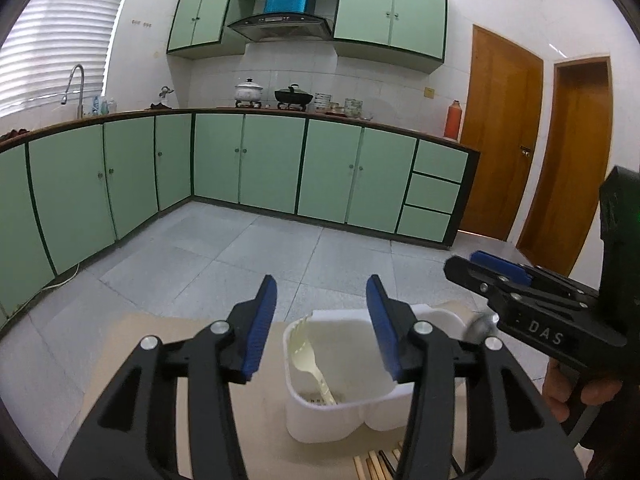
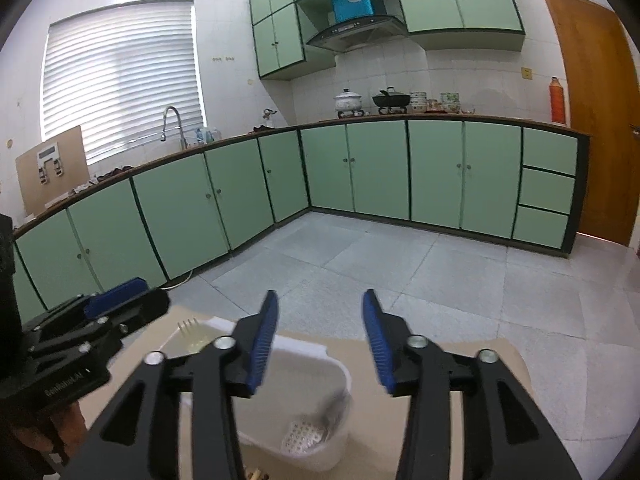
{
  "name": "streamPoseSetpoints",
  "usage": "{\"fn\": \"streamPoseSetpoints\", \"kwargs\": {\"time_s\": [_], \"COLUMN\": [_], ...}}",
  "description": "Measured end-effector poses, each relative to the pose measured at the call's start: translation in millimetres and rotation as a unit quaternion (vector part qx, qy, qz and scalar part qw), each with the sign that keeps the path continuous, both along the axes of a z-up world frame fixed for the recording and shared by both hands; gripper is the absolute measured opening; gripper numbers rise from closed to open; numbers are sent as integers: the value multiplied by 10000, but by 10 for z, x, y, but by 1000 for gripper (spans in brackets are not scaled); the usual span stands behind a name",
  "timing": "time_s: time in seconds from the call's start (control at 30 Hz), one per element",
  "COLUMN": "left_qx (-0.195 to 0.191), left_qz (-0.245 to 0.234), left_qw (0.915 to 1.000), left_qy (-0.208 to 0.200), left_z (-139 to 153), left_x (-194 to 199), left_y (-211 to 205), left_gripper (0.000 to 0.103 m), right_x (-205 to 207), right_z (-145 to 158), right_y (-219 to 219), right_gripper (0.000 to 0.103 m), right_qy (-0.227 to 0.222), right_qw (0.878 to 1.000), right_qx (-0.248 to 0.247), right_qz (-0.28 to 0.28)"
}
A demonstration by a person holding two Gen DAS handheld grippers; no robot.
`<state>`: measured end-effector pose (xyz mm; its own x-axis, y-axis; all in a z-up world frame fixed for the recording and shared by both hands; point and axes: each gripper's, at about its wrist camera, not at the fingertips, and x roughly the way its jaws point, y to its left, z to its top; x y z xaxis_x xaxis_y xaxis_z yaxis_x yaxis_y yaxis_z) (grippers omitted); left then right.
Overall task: Organize utensils
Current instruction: 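Open the left gripper over the holder while the right gripper opens, dropping the spoon in, then move both open grippers back down to the chopsticks on the mat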
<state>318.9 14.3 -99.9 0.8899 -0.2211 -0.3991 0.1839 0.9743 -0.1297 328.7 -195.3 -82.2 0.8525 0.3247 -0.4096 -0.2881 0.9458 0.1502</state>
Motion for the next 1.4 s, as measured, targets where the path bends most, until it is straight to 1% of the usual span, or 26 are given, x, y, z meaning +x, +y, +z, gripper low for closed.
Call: {"fn": "streamPoseSetpoints", "kwargs": {"time_s": [0.07,0.2,0.3,0.37,0.43,0.47,0.53,0.63,0.8,0.9,1.0,1.1,1.17,1.23,1.33,1.4], "left_qx": [-28,-10,-41,50,174,207,275,403,504,609,608,711,768,798,800,797], "left_qz": [21,38,21,9,-41,-64,-109,-122,-110,-119,-115,-110,-125,-143,-179,-192], "left_qw": [10000,10000,10000,10000,9996,9993,9980,9957,9910,9887,9848,9809,9787,9773,9757,9749], "left_qy": [-23,-21,22,81,223,306,554,824,1233,1368,1625,1810,1899,1956,2032,2072], "left_z": [18,13,-43,-112,-202,-249,-353,-500,-756,-880,-1028,-1143,-1229,-1273,-1308,-1334], "left_x": [-77,-328,-558,-767,-976,-1048,-1208,-1468,-1826,-1997,-2150,-2252,-2339,-2379,-2396,-2403], "left_y": [5,-1,-6,-21,-32,-30,-18,26,83,69,59,14,-14,-32,-57,-66], "left_gripper": [53,58,62,66,71,73,75,78,78,78,78,78,78,78,78,78], "right_x": [-86,-291,-543,-693,-904,-1004,-1174,-1418,-1887,-2148,-2357,-2559,-2670,-2747,-2797,-2795], "right_z": [7,-14,-73,-118,-177,-216,-294,-409,-678,-836,-982,-1116,-1187,-1242,-1302,-1334], "right_y": [-37,-90,-145,-165,-205,-229,-272,-336,-391,-379,-382,-338,-310,-299,-268,-249], "right_gripper": [52,61,66,69,74,75,75,75,75,73,72,68,64,56,45,41], "right_qy": [8,75,150,212,299,379,544,738,1097,1252,1401,1541,1613,1641,1696,1736], "right_qw": [10000,9999,9996,9995,9992,9989,9979,9962,9918,9896,9873,9852,9842,9836,9824,9819], "right_qx": [41,86,138,94,20,1,-37,-155,-221,-269,-363,-479,-514,-553,-622,-614], "right_qz": [-44,-124,-178,-195,-263,-292,-353,-434,-612,-659,-651,-586,-526,-499,-470,-441]}}
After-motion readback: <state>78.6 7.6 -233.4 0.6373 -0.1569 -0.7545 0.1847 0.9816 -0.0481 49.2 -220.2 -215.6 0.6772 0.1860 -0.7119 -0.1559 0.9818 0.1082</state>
